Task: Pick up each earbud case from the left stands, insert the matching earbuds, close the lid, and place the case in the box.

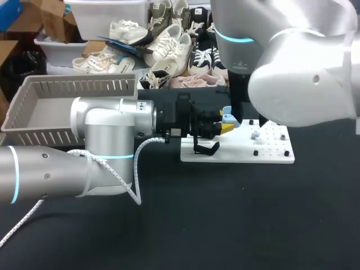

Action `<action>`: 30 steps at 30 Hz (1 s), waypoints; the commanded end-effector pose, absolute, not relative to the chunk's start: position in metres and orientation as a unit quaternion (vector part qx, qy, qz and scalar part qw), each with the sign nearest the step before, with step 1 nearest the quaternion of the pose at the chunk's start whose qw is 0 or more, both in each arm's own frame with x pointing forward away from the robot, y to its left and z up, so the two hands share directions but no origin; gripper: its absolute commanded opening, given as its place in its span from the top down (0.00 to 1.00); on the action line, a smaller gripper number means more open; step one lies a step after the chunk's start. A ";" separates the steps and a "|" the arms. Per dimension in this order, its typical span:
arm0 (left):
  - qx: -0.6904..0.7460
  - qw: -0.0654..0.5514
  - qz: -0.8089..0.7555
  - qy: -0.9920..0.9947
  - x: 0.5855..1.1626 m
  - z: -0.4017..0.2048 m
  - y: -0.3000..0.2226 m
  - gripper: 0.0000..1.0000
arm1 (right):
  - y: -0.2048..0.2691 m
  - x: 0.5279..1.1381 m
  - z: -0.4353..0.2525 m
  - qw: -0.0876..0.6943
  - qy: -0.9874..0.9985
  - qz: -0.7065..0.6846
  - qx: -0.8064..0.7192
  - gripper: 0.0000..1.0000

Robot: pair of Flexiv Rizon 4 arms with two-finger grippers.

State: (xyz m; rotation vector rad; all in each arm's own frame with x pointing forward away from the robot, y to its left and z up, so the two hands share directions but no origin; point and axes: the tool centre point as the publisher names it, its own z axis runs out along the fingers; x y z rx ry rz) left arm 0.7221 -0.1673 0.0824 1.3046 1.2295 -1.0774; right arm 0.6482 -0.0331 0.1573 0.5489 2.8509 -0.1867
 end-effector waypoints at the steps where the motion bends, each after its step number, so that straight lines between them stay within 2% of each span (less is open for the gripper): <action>1: 0.538 0.503 -0.444 0.510 0.721 0.082 -0.167 1.00 | -0.056 0.646 0.145 0.162 0.969 0.073 0.174 0.55; 17: 0.538 0.503 -0.444 0.510 0.721 0.082 -0.167 1.00 | -0.067 0.682 0.107 0.144 0.971 0.111 0.155 0.55; 30: 0.538 0.503 -0.444 0.510 0.721 0.082 -0.167 1.00 | -0.066 0.704 0.078 0.129 0.978 0.092 0.138 0.54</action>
